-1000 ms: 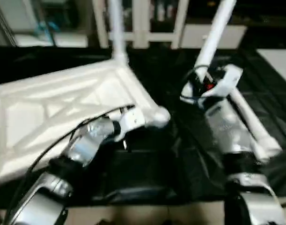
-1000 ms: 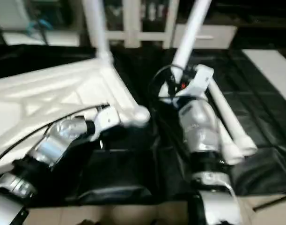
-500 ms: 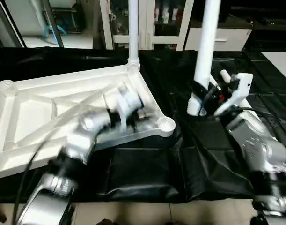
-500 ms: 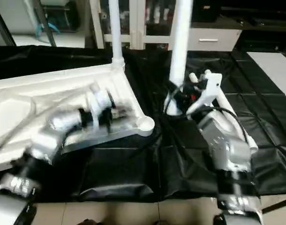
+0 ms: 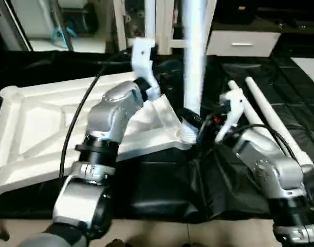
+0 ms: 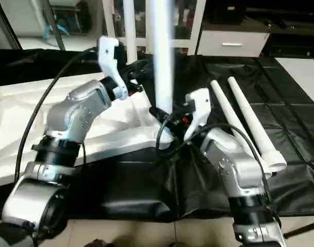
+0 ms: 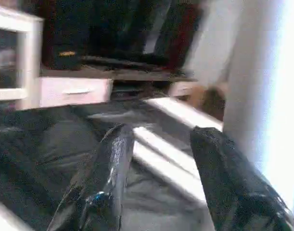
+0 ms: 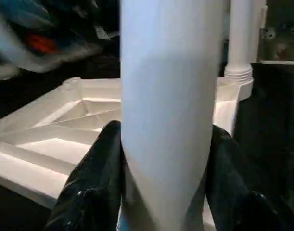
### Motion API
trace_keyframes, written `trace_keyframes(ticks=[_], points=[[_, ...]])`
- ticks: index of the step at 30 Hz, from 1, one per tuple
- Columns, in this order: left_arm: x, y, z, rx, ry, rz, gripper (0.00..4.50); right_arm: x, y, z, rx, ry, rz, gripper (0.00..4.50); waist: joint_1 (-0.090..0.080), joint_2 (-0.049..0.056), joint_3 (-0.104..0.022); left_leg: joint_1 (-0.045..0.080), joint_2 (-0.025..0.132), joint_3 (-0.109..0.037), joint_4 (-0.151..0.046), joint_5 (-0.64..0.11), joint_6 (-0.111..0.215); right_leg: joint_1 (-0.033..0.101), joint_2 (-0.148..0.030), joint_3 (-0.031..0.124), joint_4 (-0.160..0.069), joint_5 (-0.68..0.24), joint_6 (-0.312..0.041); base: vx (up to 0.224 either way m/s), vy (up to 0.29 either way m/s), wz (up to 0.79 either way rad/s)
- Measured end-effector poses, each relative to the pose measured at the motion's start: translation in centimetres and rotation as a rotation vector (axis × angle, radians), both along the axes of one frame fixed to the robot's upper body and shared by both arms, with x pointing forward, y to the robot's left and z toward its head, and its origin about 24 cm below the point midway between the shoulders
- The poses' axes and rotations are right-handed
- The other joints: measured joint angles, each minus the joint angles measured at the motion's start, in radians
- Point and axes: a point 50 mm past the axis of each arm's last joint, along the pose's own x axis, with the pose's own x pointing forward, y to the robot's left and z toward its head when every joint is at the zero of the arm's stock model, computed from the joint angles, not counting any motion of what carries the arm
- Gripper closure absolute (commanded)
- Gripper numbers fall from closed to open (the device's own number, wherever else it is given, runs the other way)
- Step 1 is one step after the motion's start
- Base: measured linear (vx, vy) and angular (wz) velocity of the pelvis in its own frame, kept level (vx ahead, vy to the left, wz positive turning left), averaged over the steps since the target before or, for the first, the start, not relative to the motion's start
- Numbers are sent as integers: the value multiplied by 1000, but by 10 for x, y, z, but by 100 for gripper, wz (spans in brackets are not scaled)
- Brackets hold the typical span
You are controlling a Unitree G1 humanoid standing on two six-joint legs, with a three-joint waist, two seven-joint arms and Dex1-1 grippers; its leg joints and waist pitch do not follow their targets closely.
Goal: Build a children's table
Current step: Insert table leg to table base
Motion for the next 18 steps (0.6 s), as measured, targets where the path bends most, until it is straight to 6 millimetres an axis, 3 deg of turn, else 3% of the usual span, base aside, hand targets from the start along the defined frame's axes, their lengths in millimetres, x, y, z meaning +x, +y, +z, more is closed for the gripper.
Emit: trace_keyframes(ticks=[2, 4, 9, 11, 18], points=[[-12, -13, 15, -24, -62, -91, 216, 2, 0, 1, -8, 1, -15, 264, 8, 0, 0, 0, 0, 1, 0, 0, 1, 0, 0, 0, 0, 0, 0, 0, 0, 0], [-11, -13, 17, 4, -104, -72, 216, 2, -1, -1, -15, 12, -16, 264, 10, 0, 0, 2, 0, 1, 0, 0, 1, 1, 0, 1, 1, 0, 0, 0, 0, 0], [1, 7, -8, 92, -36, 65, 216, 3, -4, -6, -47, 28, -13, 264, -6, 0, 0, 2, 0, 0, 1, 0, -2, 1, 1, 1, 2, 1, 1, 0, 0, 0], [4, 11, -11, 105, -27, 113, 216, 3, -4, -6, -50, 29, -5, 264, -7, -1, 0, 1, 0, 0, 2, 0, -2, 2, 0, 1, 1, 2, 1, 0, 0, 0], [19, 56, -13, 230, -118, 315, 216, 3, -11, -2, -21, 43, 20, 264, -10, -1, 0, 1, 0, -1, 2, 1, 0, 2, 0, 1, 1, 2, 1, 0, 0, 0]])
